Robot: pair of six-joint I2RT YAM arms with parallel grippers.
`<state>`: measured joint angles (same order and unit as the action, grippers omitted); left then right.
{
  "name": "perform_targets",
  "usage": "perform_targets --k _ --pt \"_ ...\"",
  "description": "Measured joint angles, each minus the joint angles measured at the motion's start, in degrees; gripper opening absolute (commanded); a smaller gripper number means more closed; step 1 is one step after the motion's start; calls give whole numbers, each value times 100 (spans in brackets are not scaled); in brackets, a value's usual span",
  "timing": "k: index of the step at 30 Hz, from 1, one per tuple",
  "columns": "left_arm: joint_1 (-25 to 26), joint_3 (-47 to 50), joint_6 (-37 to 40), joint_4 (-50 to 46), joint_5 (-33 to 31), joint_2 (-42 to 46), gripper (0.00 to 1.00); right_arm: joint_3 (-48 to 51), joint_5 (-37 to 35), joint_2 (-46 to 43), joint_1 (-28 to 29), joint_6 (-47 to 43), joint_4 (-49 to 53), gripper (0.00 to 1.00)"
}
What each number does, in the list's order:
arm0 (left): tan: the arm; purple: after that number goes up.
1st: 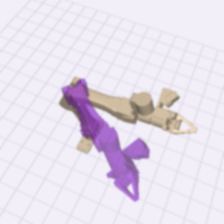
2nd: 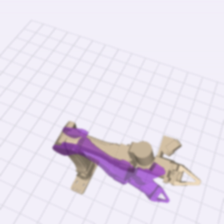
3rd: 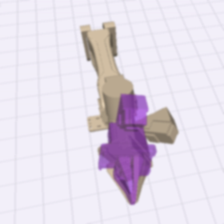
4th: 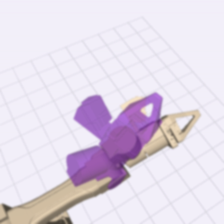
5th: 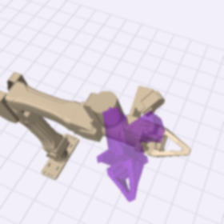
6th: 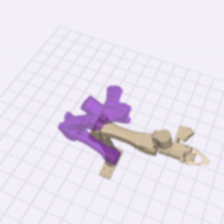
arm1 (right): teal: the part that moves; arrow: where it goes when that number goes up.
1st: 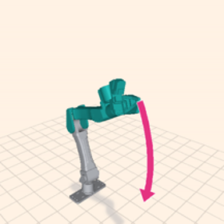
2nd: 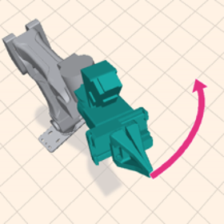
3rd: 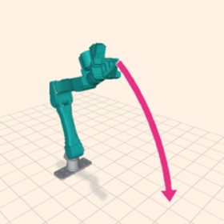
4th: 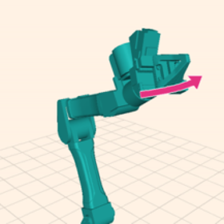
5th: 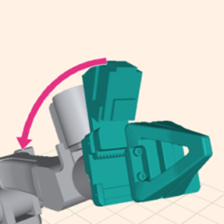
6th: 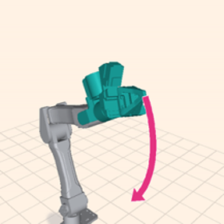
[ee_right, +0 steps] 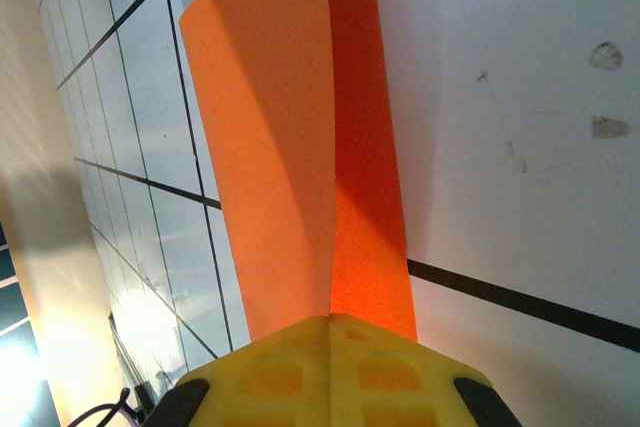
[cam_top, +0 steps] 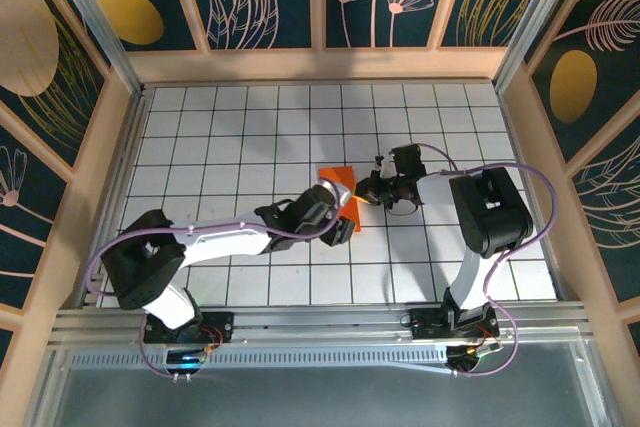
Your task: Fold a paper plane with a square sheet of paper (fold left side to right side)
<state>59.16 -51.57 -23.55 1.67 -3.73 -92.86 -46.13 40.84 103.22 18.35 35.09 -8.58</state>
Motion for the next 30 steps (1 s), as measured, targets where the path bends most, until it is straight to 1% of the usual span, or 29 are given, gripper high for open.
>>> perform_targets --k 4,11,14,17,19,21,25,28,30 --pt "389 -544 284 -262 -688 -505 63 0 0 -2 0 2 2 1" --pt "715 -1211 647 -627 -1499 -1351 68 0 0 -50 0 24 2 1" --pt "763 -1416 734 -820 -1836 -1606 68 0 0 -57 0 39 2 1" --pt "767 -1587 796 -953 -2151 -1794 65 0 0 -57 0 42 2 1" --pt "767 -1639 846 -1005 -2297 -1858 59 0 0 -57 0 42 2 1" --pt "765 -1655 866 -1047 -2402 -1871 50 0 0 -57 0 39 2 1" --pt "767 -1655 903 -1047 -2455 -1871 25 0 -4 -57 0 39 4 1" --pt "767 -1655 916 -1040 -2485 -1871 10 0 -7 -57 0 37 17 2" --pt "767 -1652 938 -1040 -2490 -1869 2 -4 -7 -57 0 35 57 2"
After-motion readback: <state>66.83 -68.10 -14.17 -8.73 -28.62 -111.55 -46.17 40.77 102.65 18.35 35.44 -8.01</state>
